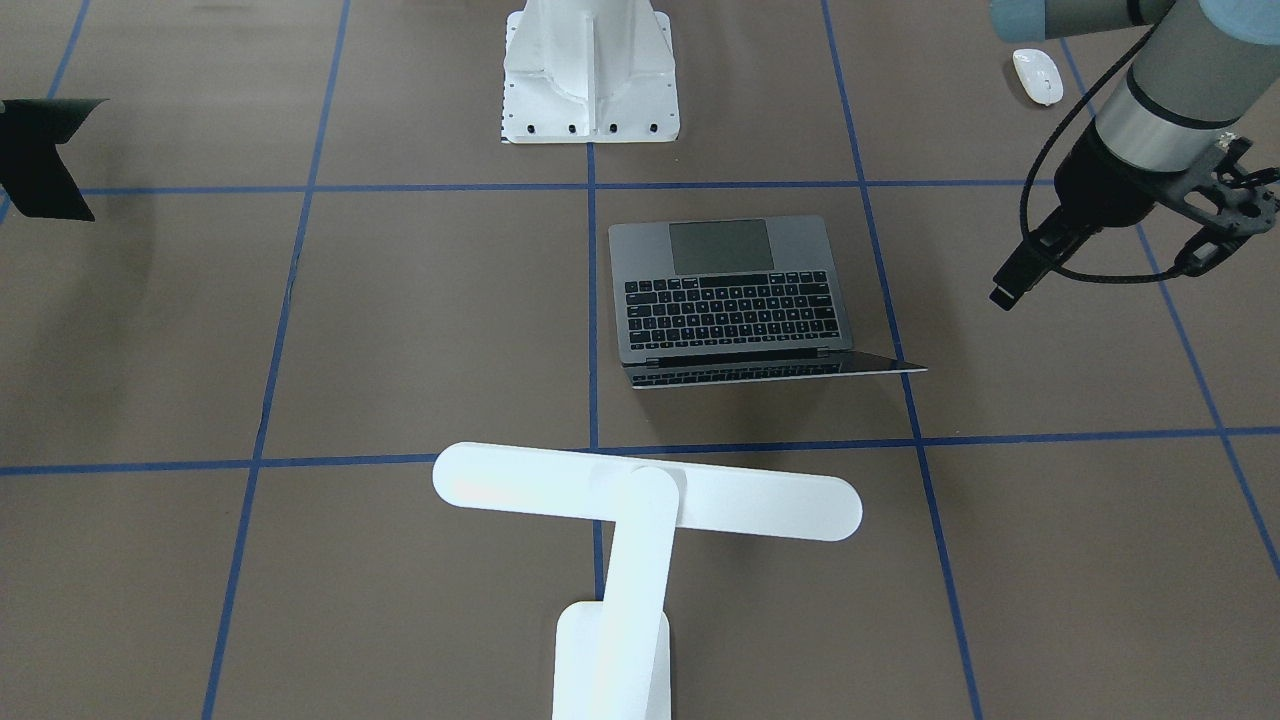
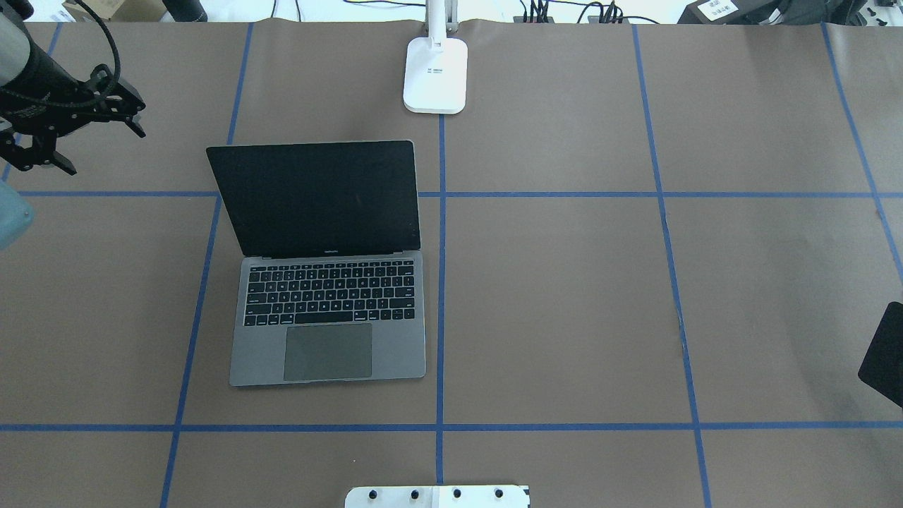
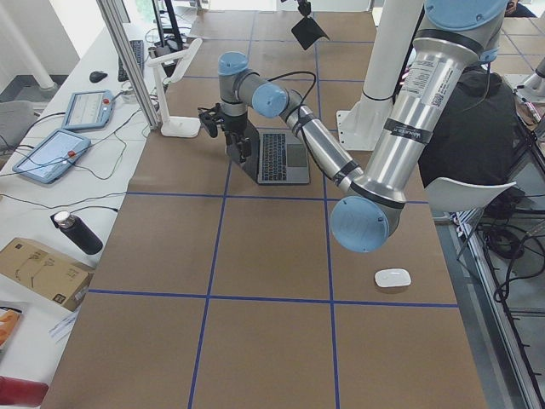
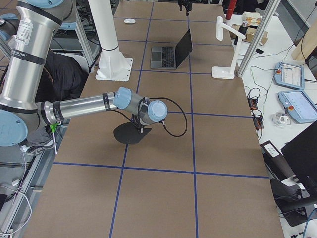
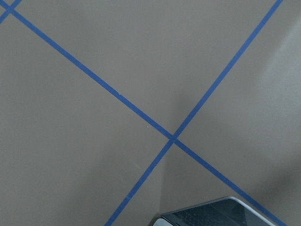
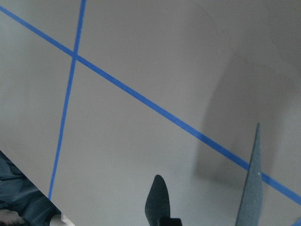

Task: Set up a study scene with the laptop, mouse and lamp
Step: 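Carry the black mouse pad with the right gripper toward the laptop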

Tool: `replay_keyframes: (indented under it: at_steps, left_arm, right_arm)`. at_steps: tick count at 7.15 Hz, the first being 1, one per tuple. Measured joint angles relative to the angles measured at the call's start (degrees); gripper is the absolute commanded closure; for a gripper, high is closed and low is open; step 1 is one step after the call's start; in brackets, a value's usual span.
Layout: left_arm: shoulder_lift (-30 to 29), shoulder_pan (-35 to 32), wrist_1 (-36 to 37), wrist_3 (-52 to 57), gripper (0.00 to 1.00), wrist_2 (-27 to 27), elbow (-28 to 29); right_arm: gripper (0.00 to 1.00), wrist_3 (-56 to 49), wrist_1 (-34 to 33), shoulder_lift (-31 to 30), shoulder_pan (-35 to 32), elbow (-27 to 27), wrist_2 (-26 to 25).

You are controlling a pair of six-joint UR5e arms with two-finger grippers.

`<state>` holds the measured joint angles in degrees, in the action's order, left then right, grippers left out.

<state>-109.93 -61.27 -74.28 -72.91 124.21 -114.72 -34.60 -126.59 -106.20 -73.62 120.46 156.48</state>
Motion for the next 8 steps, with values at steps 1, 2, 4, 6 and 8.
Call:
replay_keyframes:
  at_steps: [1, 2, 4, 6, 8]
  left_arm:
    - [1.5, -0.2, 0.0, 4.3, 0.0, 0.0, 0.1]
    - [3.4, -0.5, 0.0, 9.4, 0.0, 0.1, 0.2]
    - [7.9, -2.0, -0.3, 21.3, 0.0, 0.3, 0.5]
    - [9.7, -3.6, -0.6, 25.5, 0.0, 0.5, 1.1]
    - [11.2, -5.8, -0.6, 32.0, 0.0, 0.5, 1.8]
  right_arm:
    - [1.0, 5.2, 0.0, 2.1, 0.4, 2.0, 0.8]
    - [1.0, 11.3, 0.1, 4.8, 1.4, 3.5, 1.5]
    - [1.0, 25.6, 0.5, 12.3, 4.5, 4.7, 2.6]
    - [1.0, 44.4, 2.2, 22.1, 11.0, 4.8, 2.5]
    - [1.0, 58.9, 7.9, 29.8, 18.4, 1.5, 0.8]
